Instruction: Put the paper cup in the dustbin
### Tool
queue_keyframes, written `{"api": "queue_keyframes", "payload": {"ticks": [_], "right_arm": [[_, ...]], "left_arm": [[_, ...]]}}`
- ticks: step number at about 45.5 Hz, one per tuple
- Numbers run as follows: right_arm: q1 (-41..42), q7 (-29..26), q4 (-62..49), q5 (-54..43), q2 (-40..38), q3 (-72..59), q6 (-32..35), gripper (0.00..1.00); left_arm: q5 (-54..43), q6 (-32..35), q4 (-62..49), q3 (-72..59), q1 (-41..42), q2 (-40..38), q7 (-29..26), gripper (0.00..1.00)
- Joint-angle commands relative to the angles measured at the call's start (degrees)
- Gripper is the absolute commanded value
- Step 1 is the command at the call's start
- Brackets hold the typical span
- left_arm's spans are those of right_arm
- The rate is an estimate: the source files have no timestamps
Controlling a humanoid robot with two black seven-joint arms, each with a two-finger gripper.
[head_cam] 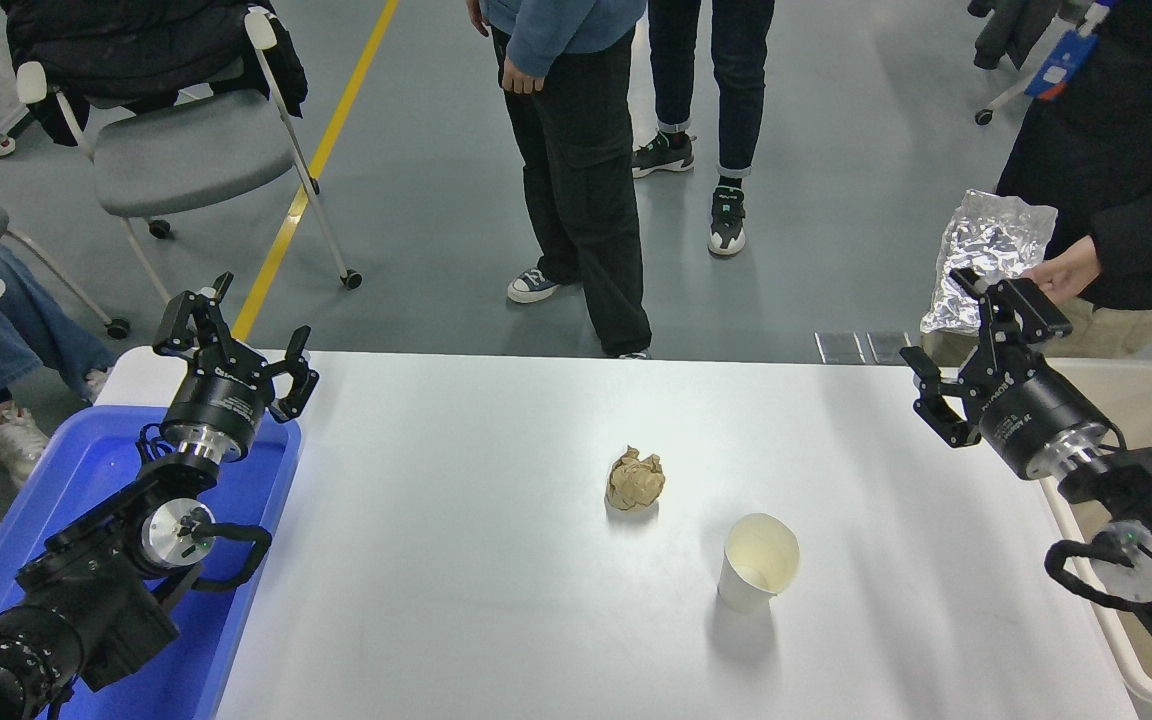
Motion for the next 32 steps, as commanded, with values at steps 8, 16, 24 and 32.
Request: {"api": "queue_keyframes", "payload": {"ticks": [8,16,24,32], "right_arm": [[9.75,-3.87,5.65,-9.43,-13.43,-15.96,4.54,0.99],[22.05,-4.13,9.61,-10.05,-20.29,-31.25,10.17,0.99],[32.25,-4.22,9.52,-13.47,-19.86,-44.09,10.35,0.99],[39.37,-4.22,8.64,-20.94,-17.75,-55.25,9.38,0.98]], "left_arm": [[0.00,0.00,0.00,0.00,0.00,0.00,0.00,1.00],[0.00,0.00,0.00,0.00,0.00,0.00,0.00,1.00],[0.00,0.00,0.00,0.00,0.00,0.00,0.00,1.00],[0.00,0.00,0.00,0.00,0.00,0.00,0.00,1.00]]}}
